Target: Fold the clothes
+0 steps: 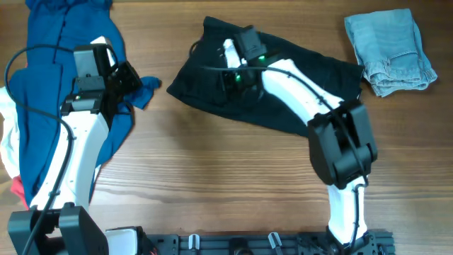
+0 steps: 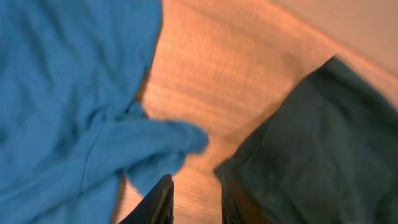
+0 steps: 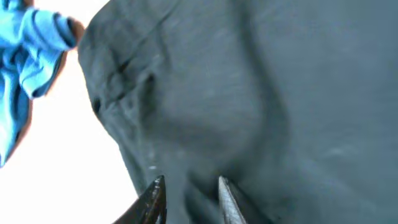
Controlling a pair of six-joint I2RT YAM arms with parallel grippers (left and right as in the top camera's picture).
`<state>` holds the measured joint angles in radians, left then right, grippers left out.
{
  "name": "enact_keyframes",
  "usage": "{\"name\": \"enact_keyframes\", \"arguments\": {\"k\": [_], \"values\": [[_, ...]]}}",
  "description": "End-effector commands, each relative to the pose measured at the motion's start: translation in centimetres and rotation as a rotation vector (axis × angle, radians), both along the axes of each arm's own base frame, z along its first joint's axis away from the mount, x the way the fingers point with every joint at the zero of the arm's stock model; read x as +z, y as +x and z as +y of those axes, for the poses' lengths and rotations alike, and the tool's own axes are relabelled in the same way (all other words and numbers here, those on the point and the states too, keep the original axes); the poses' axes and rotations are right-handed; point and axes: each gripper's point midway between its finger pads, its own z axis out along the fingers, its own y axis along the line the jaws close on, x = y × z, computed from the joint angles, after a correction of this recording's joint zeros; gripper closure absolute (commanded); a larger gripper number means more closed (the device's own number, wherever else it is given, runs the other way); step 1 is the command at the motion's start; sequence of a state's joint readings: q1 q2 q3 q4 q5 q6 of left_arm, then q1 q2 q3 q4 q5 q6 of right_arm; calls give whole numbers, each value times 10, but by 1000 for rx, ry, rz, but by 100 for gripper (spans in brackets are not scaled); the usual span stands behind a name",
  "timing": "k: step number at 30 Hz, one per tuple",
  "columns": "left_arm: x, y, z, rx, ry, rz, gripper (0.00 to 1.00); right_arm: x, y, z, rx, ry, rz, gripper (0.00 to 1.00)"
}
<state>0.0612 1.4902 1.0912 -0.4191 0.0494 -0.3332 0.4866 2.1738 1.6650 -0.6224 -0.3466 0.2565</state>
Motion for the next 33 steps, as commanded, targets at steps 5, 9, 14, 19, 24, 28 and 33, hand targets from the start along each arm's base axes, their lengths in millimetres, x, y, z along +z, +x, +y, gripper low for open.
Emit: {"name": "enact_keyframes", "arguments": {"k": [5, 9, 14, 19, 24, 28, 33], "values": [[-8, -21, -1, -30, 24, 85, 77, -55, -19, -9, 18, -160, 71, 92], [-12, -26, -1, -31, 22, 111, 80, -76, -37, -17, 50, -218, 144, 96], [-16, -31, -1, -31, 21, 137, 82, -84, -88, -11, 177, -292, 256, 96], [-17, -33, -1, -29, 20, 146, 82, -81, -137, 6, 290, -326, 345, 96], [-17, -33, 0, -28, 19, 147, 82, -46, -155, 18, 359, -277, 348, 96], [-17, -33, -1, -29, 17, 148, 82, 9, -133, 22, 273, -150, 261, 95], [-17, -36, -28, -127, -105, 149, 81, 96, -85, -15, 98, -23, 74, 41]]}}
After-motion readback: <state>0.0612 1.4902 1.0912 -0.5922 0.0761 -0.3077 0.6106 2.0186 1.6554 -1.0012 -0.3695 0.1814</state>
